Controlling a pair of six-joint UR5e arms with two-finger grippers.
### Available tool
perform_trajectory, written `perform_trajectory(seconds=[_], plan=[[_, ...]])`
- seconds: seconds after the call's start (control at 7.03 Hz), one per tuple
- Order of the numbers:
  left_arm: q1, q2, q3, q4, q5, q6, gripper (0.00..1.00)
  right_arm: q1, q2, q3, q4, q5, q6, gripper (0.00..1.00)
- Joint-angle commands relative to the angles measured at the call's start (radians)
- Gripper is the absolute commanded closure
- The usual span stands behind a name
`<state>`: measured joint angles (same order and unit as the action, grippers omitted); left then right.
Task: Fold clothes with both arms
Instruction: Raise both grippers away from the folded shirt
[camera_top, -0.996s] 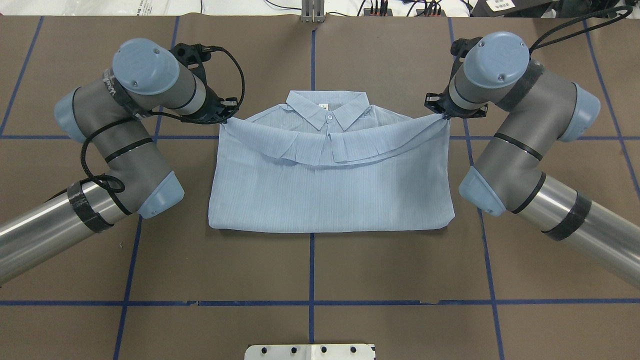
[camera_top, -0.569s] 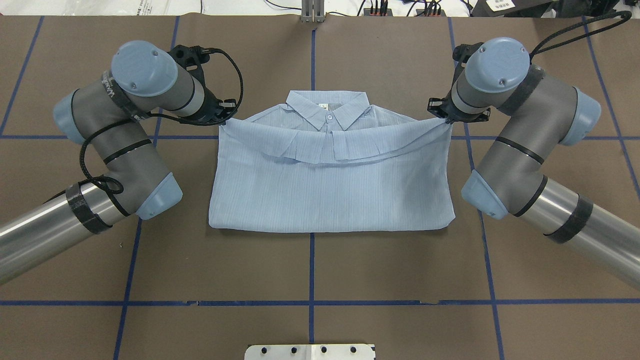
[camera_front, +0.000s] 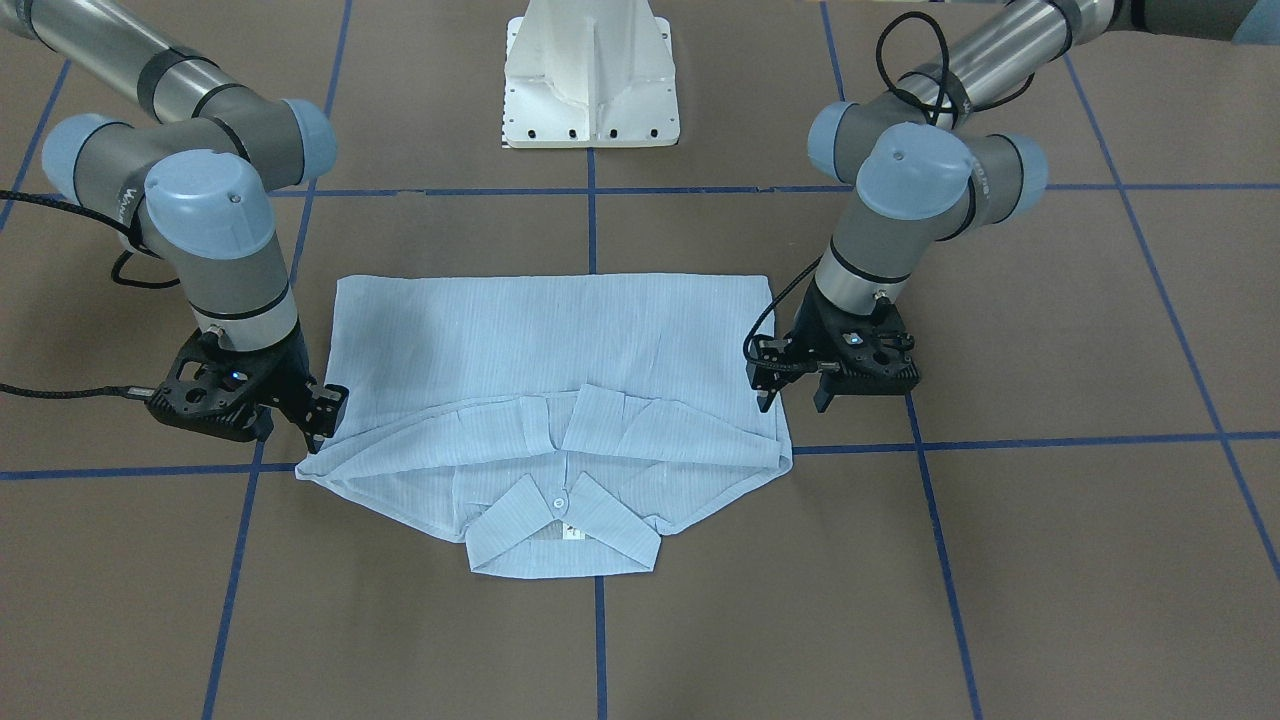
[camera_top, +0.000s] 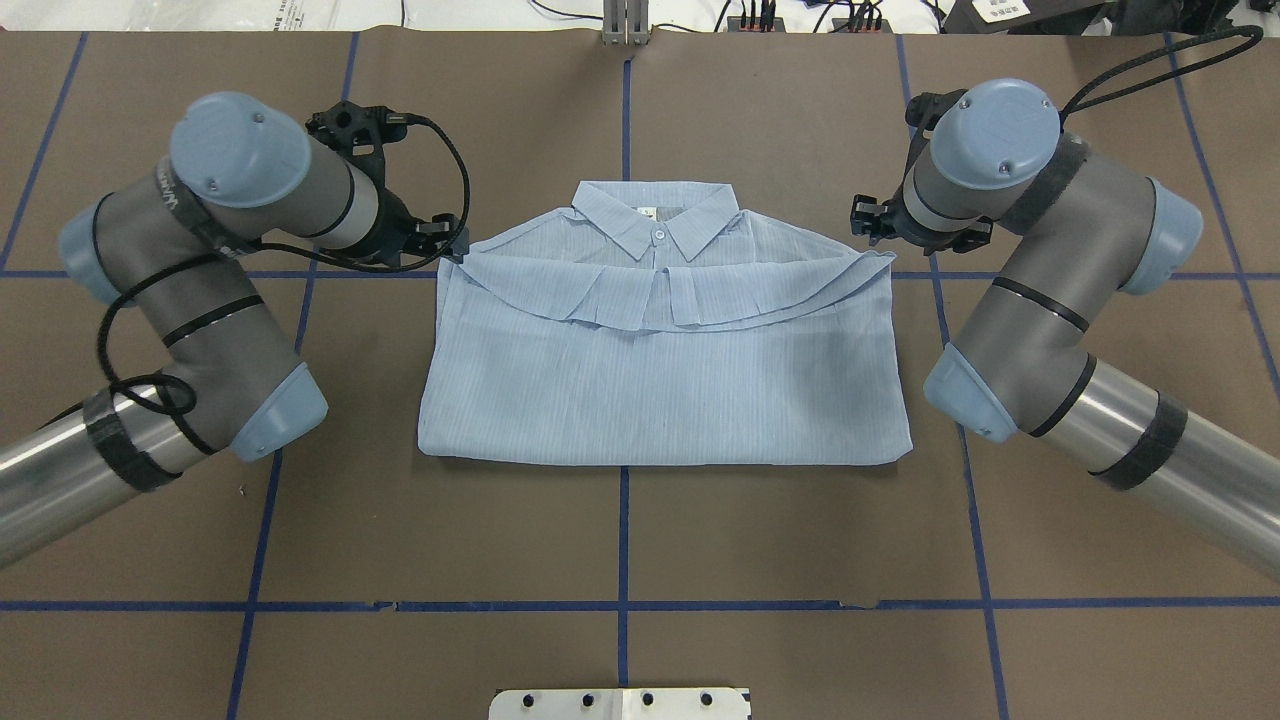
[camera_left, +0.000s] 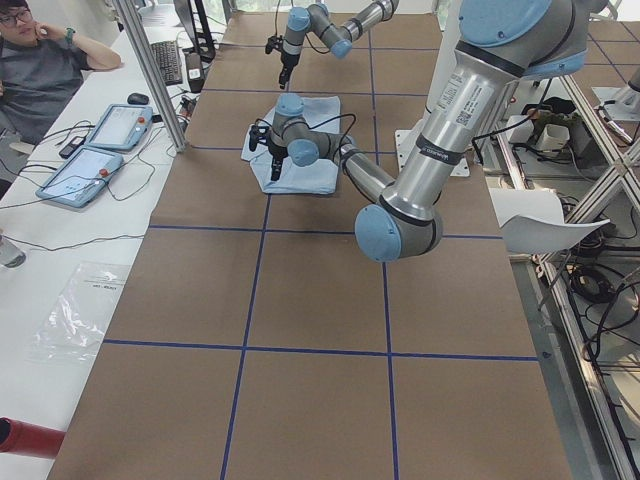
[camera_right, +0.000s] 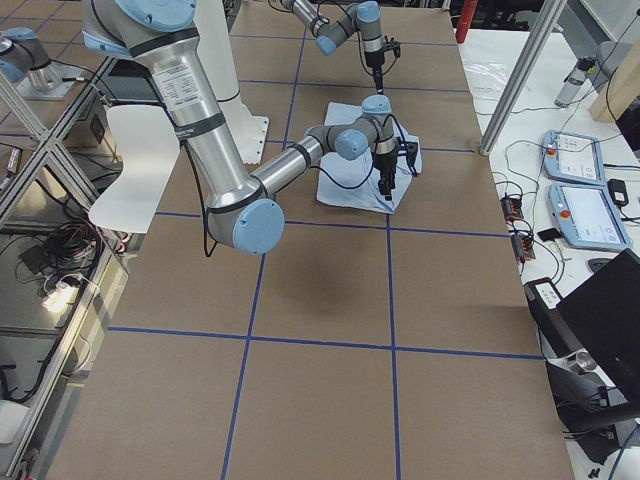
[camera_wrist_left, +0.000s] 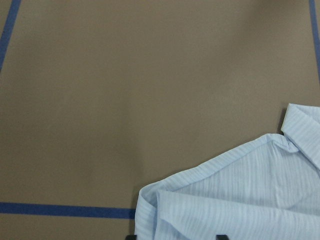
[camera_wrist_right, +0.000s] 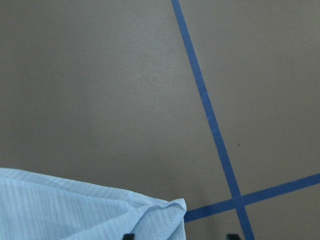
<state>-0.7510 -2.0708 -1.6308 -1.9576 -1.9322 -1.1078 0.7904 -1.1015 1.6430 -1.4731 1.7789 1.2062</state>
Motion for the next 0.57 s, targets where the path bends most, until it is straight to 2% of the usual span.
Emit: perform_trajectory(seconds=[0.0,0.14,0.43], plan=[[-0.001,0.122,-0.168,0.009,-0.094,0.065,0.0,-0.002,0.012,0.001,-0.003,0.08,-0.086,0.0],[0.005,0.123,-0.196,0.003,-0.118,0.054,0.0,0.041,0.025,0.001,-0.007,0.129,-0.237,0.0],[0.022,0.15,-0.214,0.002,-0.134,0.052,0.0,0.159,0.003,0.008,-0.013,0.337,-0.388,0.0]])
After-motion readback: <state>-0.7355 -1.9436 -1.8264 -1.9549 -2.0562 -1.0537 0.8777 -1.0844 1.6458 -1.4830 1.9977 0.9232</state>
